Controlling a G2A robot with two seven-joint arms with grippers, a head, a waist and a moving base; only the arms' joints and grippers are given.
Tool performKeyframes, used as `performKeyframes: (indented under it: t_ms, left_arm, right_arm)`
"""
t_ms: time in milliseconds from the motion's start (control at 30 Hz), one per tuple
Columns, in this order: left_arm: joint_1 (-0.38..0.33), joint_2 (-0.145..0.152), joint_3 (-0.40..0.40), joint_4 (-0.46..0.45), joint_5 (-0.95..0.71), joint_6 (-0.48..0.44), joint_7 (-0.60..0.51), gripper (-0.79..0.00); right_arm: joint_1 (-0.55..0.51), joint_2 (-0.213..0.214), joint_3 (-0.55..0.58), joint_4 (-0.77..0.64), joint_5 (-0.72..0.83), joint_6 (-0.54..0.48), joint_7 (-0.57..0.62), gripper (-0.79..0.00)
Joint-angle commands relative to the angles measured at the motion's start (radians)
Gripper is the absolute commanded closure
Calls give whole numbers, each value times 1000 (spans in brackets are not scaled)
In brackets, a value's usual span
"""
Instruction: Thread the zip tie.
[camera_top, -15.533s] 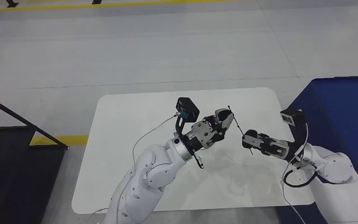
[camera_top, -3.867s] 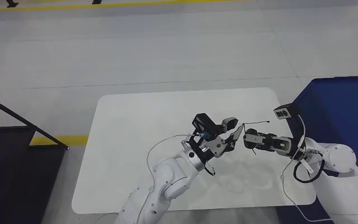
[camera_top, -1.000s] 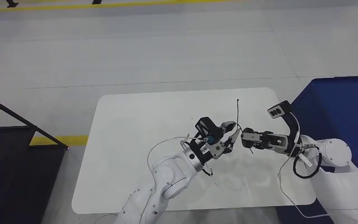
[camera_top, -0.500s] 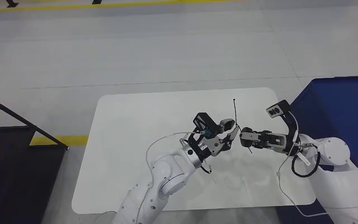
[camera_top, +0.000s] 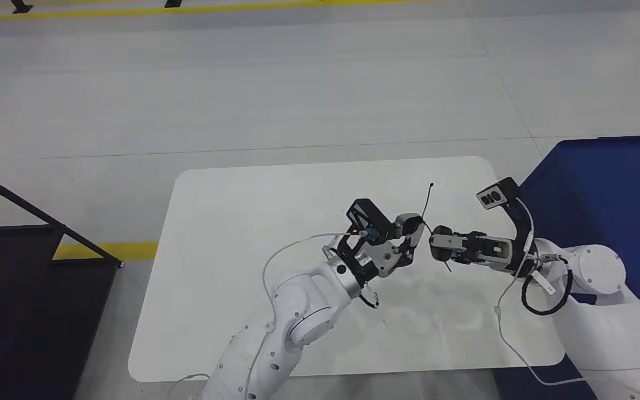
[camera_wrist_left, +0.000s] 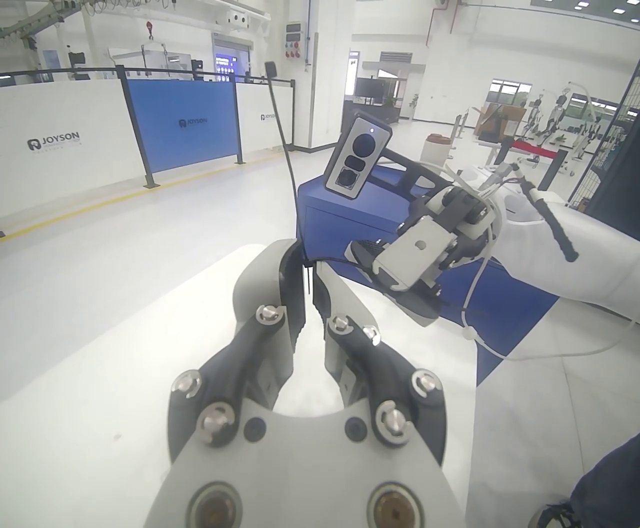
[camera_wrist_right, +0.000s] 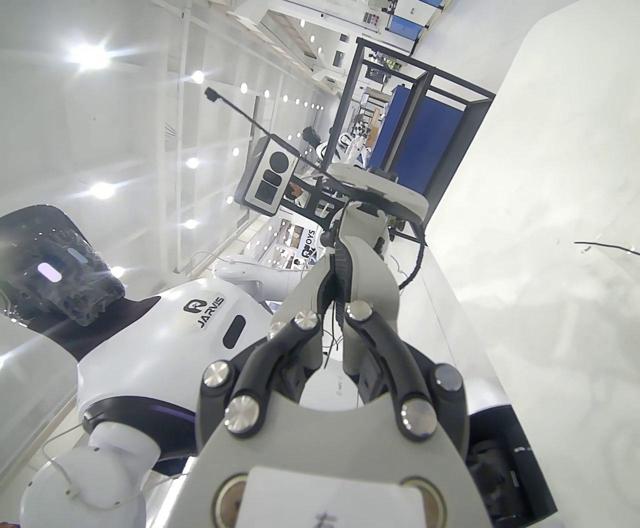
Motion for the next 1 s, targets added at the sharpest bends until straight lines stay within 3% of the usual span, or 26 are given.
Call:
performKeyframes:
  t_ms: [0, 500, 900, 967]
  left_arm:
    - [2, 1, 0, 0, 3, -4, 0, 0]
    - [26, 8, 1, -27, 53, -16, -1, 0]
    - [50, 13, -14, -60, 90, 18, 50, 0]
    - [51, 14, -17, -62, 101, 28, 57, 0]
  right_arm:
    - [0, -1, 1, -1, 12, -7, -3, 0]
    - [-27, -4, 51, -27, 135, 4, -6, 0]
    - [-24, 2, 30, -11, 17, 53, 12, 0]
    - [-19, 2, 29, -9, 14, 50, 25, -169]
